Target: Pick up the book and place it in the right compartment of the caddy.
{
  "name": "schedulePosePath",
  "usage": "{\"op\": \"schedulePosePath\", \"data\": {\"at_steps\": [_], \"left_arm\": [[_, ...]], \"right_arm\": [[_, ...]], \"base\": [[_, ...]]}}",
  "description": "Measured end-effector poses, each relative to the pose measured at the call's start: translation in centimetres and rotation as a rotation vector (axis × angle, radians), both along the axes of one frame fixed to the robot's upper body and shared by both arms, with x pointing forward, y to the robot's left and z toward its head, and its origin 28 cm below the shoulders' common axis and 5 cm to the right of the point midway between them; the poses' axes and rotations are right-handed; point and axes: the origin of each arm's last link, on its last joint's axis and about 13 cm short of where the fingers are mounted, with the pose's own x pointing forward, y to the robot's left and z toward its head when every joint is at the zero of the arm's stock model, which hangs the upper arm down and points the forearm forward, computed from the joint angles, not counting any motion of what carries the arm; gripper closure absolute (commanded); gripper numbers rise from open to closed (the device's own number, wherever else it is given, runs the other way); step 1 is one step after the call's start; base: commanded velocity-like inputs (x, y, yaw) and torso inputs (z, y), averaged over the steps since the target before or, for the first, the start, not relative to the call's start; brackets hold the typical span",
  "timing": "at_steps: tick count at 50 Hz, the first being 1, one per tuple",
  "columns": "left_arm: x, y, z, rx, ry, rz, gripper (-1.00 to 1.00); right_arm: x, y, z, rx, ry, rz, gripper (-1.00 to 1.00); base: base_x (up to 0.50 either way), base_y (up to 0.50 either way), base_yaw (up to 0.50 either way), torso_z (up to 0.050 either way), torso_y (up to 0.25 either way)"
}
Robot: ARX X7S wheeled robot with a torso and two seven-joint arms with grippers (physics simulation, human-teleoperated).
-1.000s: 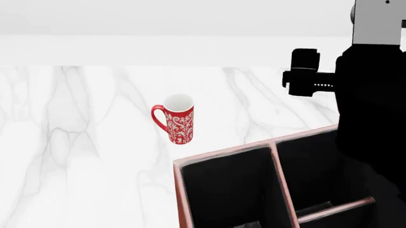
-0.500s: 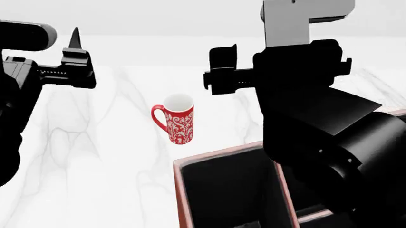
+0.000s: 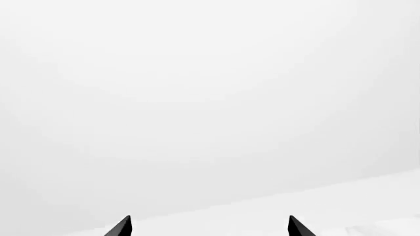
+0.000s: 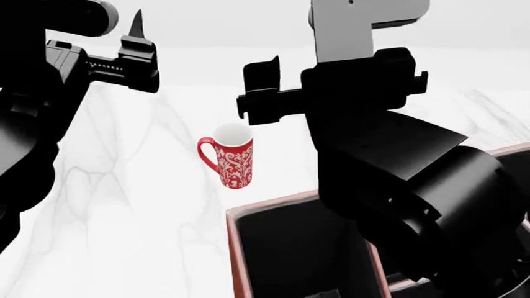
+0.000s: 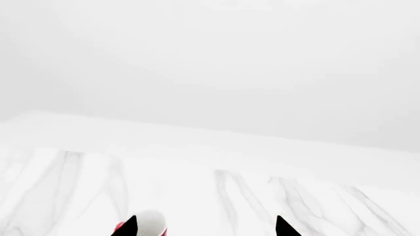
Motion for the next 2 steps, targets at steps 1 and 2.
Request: {"op": "schedulePosePath", "data": {"at_steps": [1,2], "left_arm": [[0.01,-0.01,0.03,0.001,-0.001,0.000,-1.00],[0.02,-0.02,0.06,0.001,-0.001,-0.001,-1.00]], "right_arm": [[0.01,0.02,0.02,0.001,-0.001,0.001,-1.00],[0.02,0.04,0.05,0.001,-0.002,0.001,-1.00]], "base": [[0.00,0.00,0.00,0.000,0.000],[0.00,0.00,0.00,0.000,0.000]]}}
